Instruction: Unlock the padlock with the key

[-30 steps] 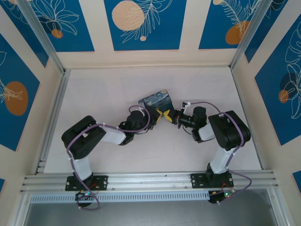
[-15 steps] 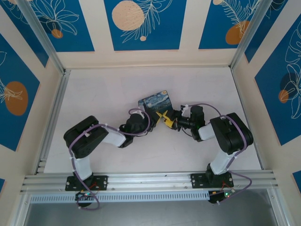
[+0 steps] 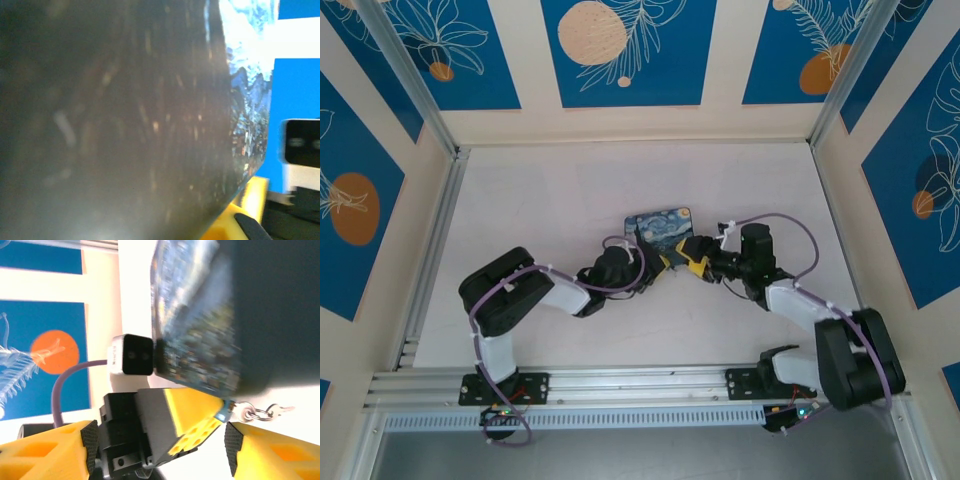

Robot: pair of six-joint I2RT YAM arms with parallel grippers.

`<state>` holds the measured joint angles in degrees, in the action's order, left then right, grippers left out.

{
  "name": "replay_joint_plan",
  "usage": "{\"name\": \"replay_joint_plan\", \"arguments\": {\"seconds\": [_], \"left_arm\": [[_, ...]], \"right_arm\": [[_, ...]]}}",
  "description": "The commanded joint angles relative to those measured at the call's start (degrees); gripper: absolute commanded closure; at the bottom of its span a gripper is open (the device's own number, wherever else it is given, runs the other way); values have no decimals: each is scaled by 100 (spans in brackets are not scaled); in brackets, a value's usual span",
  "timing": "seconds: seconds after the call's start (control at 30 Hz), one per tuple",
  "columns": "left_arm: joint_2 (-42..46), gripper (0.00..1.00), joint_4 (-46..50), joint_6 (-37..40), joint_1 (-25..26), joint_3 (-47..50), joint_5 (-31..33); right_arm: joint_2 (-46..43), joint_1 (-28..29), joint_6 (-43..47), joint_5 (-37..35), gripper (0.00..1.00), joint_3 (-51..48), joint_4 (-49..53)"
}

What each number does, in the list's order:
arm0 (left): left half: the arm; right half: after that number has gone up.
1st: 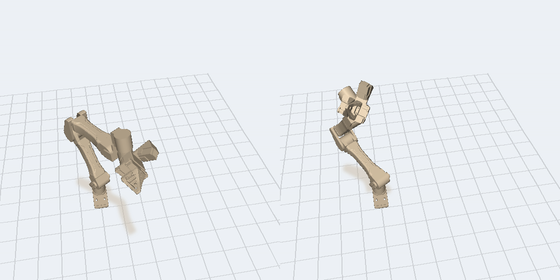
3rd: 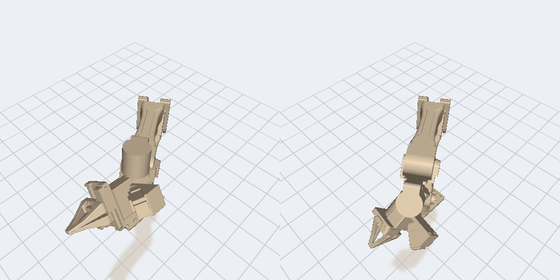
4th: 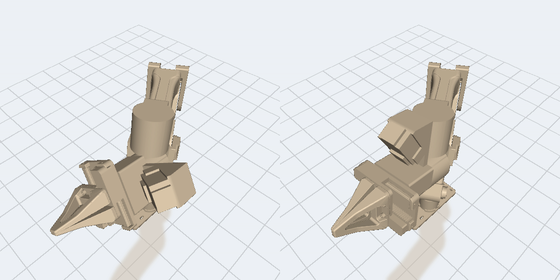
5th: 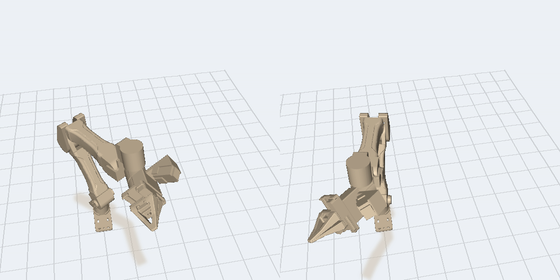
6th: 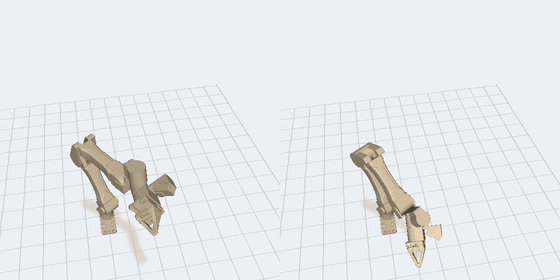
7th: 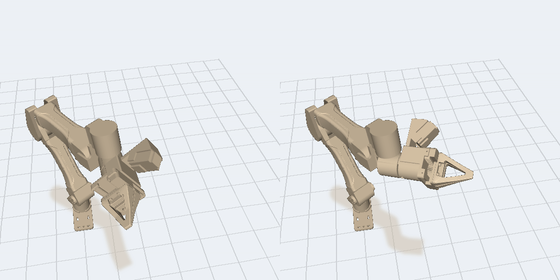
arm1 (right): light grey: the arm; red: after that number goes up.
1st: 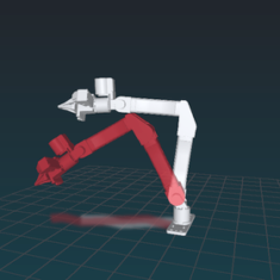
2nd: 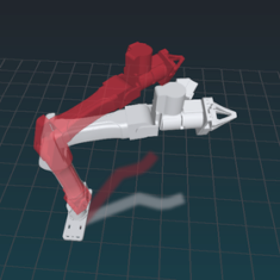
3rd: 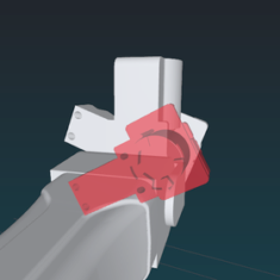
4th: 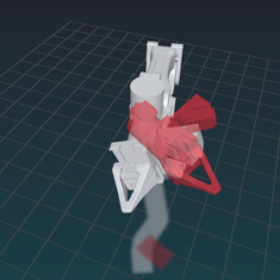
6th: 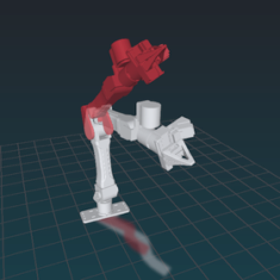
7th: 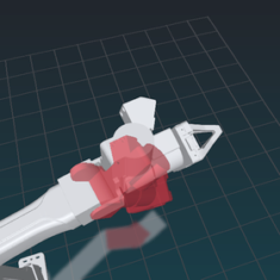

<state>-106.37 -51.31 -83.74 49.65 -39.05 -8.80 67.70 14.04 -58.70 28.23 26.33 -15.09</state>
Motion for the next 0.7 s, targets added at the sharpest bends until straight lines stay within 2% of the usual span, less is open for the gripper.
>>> {"name": "replay_joint_plan", "arguments": {"seconds": [0.0, 0.17, 0.27, 0.37, 0.53, 0.67], "left_arm": [[-12, 100, 389, 214, -60, -212, -358], [65, 100, 1026, 337, -103, -474, -743], [176, 100, 1468, 450, -135, -624, -914], [308, 100, 1848, 530, -184, -729, -1062], [439, 100, 2310, 657, -261, -883, -1303], [450, 100, 2447, 634, -306, -979, -1508]], "right_arm": [[-269, 126, 1642, -693, 33, 489, 2103], [-287, 790, 3007, -1724, 46, 815, 2746], [-251, 1264, 3484, -2330, 55, 923, 2913], [-170, 1566, 3718, -2939, 57, 949, 3019], [-63, 1744, 3918, -3396, 61, 926, 3003], [107, 2103, 4041, -3761, 65, 989, 2982]]}}
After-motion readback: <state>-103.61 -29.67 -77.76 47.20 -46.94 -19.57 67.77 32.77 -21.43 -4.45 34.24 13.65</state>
